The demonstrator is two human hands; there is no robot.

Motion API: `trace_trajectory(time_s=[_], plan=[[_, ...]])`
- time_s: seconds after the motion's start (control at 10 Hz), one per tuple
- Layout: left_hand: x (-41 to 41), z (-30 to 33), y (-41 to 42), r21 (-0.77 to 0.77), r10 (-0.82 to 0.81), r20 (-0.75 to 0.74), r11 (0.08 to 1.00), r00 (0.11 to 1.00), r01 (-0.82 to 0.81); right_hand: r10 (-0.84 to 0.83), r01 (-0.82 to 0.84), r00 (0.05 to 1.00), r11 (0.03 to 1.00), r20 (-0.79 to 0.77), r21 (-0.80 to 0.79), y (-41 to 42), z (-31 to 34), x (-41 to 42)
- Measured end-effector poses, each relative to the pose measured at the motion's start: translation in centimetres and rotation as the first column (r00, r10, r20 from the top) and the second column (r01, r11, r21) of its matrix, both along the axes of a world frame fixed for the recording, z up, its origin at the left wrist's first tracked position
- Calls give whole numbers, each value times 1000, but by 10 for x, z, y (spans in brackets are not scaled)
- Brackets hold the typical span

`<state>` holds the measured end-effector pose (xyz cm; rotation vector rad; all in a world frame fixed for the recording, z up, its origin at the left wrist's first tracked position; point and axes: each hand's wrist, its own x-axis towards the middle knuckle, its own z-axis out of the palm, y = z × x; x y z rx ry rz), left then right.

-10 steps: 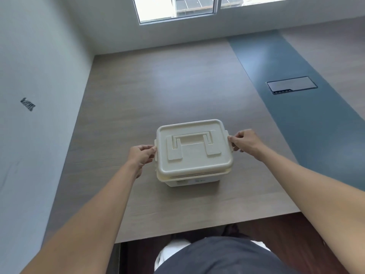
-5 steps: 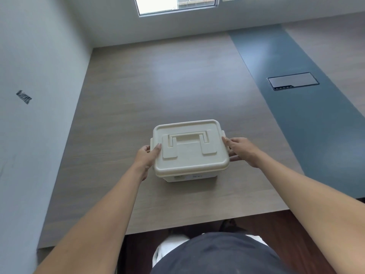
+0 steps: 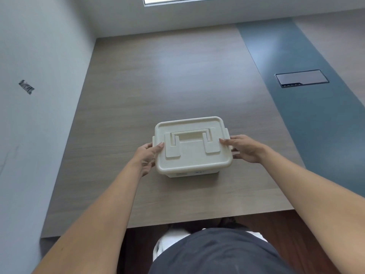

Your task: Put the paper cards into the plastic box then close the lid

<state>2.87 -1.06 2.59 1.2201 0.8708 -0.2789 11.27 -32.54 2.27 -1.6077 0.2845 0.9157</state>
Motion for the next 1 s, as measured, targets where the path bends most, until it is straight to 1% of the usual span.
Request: trace_trajectory(time_s=[0.1,0.2,0.3,0.4,0.5,0.6,0.7,0.8,0.9,1.0], plan=[[0,-2,-1,-9,13,18,1000,1000,-13,-20,19,1000,999,3,29,1,-2,1],[6,-5,-2,20,45,43,999,998,-46,-49,48,999,998,14,46,4,-2,4],[12,-4,-1,65,101,66,992,993,-105,-105,104,993,994,45,17,8,-2,5],[16,1,0,244,17,120,969,993,-46,-165,177,969,983,184,-50,10,-2,7],[19,0,-4,370,-5,179,927,984,-63,-138,212,909,966,394,-151,19,-4,7],[22,-7,-10,400,49,195,908,980,-126,-68,301,819,896,570,-326,36,-13,2],[25,-15,-16,480,61,245,859,968,-176,20,371,755,811,655,-453,54,-14,-7],[30,-29,-10,565,19,218,813,976,-142,107,342,736,794,669,-503,55,-11,-7],[31,-27,-3,639,-73,195,766,978,-71,172,264,727,823,664,-503,42,-3,-2],[22,-19,1,692,3,230,702,973,-166,53,280,756,874,652,-396,29,2,-6]])
